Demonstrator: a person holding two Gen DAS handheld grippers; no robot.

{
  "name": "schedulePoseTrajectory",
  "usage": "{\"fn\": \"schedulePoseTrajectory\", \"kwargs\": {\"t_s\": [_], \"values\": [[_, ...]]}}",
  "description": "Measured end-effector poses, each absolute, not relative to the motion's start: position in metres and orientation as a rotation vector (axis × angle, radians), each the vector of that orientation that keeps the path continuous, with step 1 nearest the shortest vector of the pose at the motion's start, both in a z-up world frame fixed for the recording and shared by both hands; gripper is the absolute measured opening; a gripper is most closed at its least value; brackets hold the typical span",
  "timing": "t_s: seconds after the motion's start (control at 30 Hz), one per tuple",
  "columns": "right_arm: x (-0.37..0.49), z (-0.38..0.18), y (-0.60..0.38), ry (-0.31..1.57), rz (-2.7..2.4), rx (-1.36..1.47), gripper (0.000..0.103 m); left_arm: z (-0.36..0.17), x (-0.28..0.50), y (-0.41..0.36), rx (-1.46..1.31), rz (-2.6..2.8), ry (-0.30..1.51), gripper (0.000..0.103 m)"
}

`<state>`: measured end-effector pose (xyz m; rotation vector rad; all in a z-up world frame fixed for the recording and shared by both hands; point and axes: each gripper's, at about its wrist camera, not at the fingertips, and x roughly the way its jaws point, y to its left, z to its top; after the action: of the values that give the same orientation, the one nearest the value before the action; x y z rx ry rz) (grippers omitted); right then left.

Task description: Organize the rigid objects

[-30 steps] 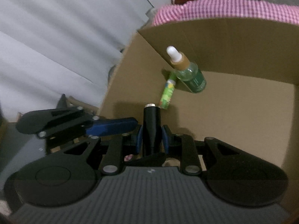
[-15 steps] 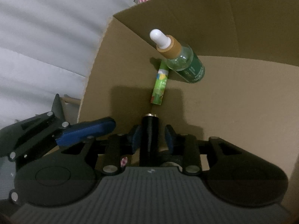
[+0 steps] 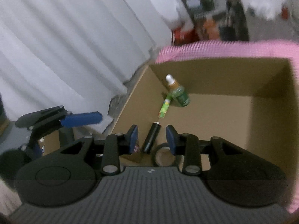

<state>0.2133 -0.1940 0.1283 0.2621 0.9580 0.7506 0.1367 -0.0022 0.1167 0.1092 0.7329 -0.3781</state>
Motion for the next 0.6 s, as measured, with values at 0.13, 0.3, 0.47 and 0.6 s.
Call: {"fn": "schedulePoseTrajectory", "kwargs": {"t_s": [0.13,0.3,0.47,0.6], "values": [[0.167,0.137,-0.246,0.874,0.696,0.294,0.033,0.103,0.103,-0.026,0.137,-0.441,0.706,0.086],[0.116,0.111,-0.301,0.878,0.628,0.393,0.033,0.058,0.072,-0.064,0.202,-0.494,0.719,0.085],[0.078,0.056,-0.308,0.959,0.588,0.492,0.033,0.012,0.058,-0.092,0.274,-0.524,0.775,0.062],[0.064,0.031,-0.298,0.992,0.577,0.538,0.028,-0.009,0.056,-0.103,0.312,-0.512,0.799,0.043]]}}
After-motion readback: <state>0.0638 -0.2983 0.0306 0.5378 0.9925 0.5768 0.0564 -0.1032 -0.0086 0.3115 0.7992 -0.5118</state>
